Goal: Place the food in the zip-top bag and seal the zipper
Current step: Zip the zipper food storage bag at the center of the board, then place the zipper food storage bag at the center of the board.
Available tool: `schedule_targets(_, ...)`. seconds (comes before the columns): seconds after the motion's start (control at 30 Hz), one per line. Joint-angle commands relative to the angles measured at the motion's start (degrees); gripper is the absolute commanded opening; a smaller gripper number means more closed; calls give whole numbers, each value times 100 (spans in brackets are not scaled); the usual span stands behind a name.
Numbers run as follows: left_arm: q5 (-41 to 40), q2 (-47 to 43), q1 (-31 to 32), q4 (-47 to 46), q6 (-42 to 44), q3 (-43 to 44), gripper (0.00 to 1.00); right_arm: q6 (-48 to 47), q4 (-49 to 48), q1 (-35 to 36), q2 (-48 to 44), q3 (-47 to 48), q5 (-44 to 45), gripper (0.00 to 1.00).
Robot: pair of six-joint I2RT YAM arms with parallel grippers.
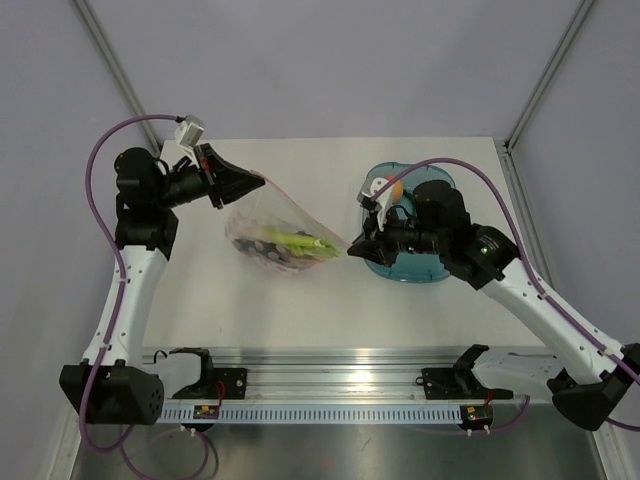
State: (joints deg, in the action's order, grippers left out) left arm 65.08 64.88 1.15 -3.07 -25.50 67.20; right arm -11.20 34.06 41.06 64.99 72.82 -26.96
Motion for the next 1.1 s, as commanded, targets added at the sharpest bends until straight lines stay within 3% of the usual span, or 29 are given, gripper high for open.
schedule_targets(0.0, -601, -64, -273, -818, -254, 13, 0, 241, 206, -45, -460, -320, 384, 0)
schedule_targets(0.27, -628, -28, -326, -906, -359, -119, 0, 461, 118, -63, -786, -865, 674, 0)
schedule_targets(0.5, -514, 59, -326, -1362, -746, -251, 0, 680, -417, -63, -585, -787, 753, 0)
schedule_targets(0.7, -575, 472, -317, -1776, -1107, -76, 0, 453, -963, -63, 363, 152, 1614, 0)
schedule_targets(0.9, -575, 982, -317, -1469, -1037, 996, 0, 30, -849, -107, 1542, 2067, 1932, 0)
schedule_targets(1.07, -496, 728, -326, -1223, -887, 1051, 0, 249, -1164, -98, 1622, 2044, 1485, 0)
